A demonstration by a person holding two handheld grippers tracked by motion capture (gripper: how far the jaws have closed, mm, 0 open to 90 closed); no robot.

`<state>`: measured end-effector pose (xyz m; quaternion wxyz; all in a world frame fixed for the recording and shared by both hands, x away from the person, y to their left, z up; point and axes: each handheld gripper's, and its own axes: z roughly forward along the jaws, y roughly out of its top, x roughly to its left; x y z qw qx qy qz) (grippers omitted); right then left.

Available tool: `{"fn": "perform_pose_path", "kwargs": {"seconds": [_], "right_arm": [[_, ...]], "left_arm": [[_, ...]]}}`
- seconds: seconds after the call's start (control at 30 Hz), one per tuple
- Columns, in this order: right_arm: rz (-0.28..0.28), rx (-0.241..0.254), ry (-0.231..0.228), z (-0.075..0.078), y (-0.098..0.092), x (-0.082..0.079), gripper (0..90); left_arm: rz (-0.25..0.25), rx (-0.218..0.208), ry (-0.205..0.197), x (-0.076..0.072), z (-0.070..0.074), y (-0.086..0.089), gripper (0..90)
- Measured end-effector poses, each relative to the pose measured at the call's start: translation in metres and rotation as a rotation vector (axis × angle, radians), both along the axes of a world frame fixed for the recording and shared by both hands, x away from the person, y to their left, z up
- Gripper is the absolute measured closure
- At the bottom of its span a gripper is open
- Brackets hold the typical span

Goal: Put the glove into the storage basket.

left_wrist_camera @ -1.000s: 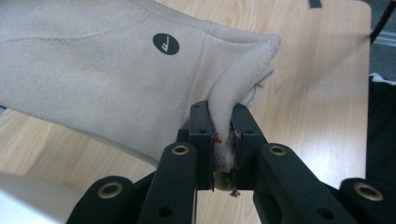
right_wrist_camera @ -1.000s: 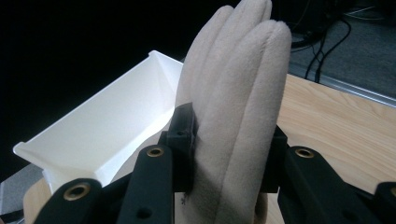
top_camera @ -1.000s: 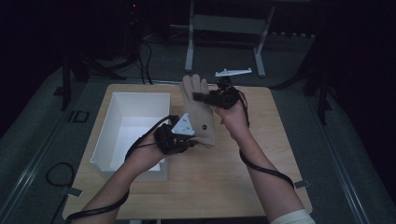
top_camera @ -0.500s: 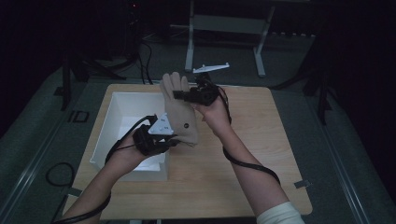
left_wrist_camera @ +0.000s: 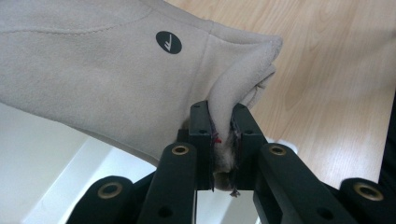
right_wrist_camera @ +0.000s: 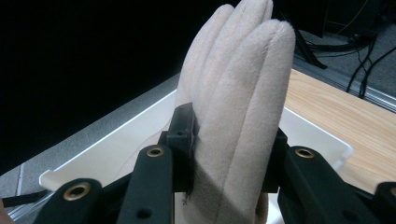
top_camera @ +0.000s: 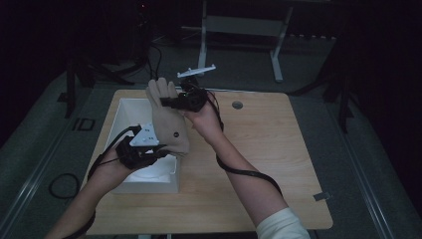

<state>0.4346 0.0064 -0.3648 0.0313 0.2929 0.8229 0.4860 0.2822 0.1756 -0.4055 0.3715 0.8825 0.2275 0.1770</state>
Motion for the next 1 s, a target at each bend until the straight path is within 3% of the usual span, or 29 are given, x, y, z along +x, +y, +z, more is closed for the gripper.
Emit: {"fn": "perform_pose_path", "kwargs": {"seconds": [0.43, 0.7, 1.0], "right_arm": [[0.034, -0.011, 0.028, -0.020, 0.041, 0.003, 66.2], [0.026, -0.046, 0.052, -0.042, 0.049, 0.006, 66.1], [0.033, -0.127, 0.084, -0.077, 0.056, 0.007, 65.6]], "left_arm": [[0.075, -0.006, 0.025, -0.006, -0.020, 0.040, 82.5], [0.090, -0.008, 0.063, -0.003, -0.042, 0.041, 82.5], [0.095, 0.007, 0.117, 0.000, -0.078, 0.035, 82.4]]}}
